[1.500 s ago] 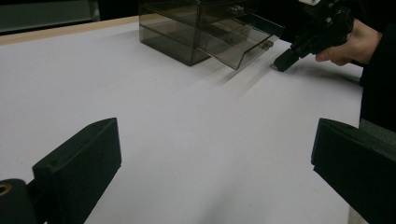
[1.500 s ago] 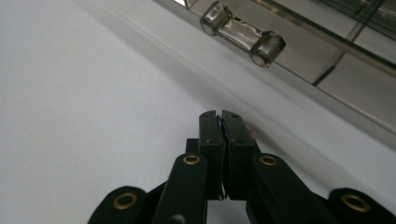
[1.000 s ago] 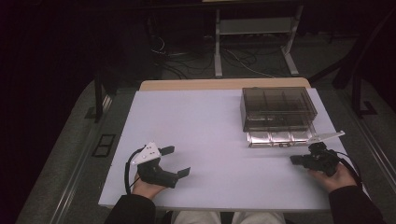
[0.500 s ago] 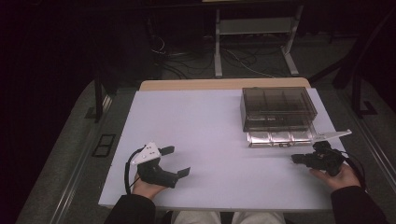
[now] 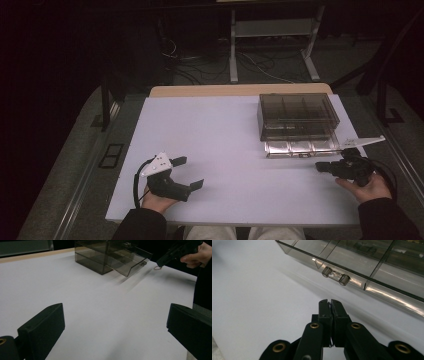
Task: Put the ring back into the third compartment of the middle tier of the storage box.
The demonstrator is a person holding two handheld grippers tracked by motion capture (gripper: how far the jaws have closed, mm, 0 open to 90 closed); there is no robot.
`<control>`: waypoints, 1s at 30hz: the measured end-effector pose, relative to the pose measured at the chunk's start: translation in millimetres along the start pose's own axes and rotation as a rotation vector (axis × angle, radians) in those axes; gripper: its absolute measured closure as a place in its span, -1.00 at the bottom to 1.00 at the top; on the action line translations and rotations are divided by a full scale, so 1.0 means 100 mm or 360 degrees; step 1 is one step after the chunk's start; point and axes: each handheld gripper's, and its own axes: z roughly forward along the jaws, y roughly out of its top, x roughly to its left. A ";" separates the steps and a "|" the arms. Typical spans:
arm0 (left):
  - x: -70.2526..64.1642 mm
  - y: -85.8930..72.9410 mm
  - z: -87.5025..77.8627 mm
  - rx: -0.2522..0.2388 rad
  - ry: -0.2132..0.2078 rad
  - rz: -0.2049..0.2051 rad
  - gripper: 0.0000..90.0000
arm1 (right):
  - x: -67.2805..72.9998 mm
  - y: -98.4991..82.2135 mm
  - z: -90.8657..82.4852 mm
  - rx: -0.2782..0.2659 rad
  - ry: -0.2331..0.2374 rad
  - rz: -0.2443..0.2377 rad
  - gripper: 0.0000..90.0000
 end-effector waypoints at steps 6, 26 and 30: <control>0.00 0.00 0.00 -0.0003 0.0001 -0.0004 -0.98 | 0.00 0.01 -0.05 -0.0009 -0.0011 0.0001 0.93; 0.00 0.00 0.00 -0.0002 0.0003 -0.0004 -0.98 | -0.03 0.17 -0.31 -0.0043 -0.0070 -0.0025 0.93; 0.00 0.00 0.00 -0.0004 0.0002 -0.0006 -0.98 | -0.03 0.22 -0.36 -0.0048 -0.0084 -0.0041 0.93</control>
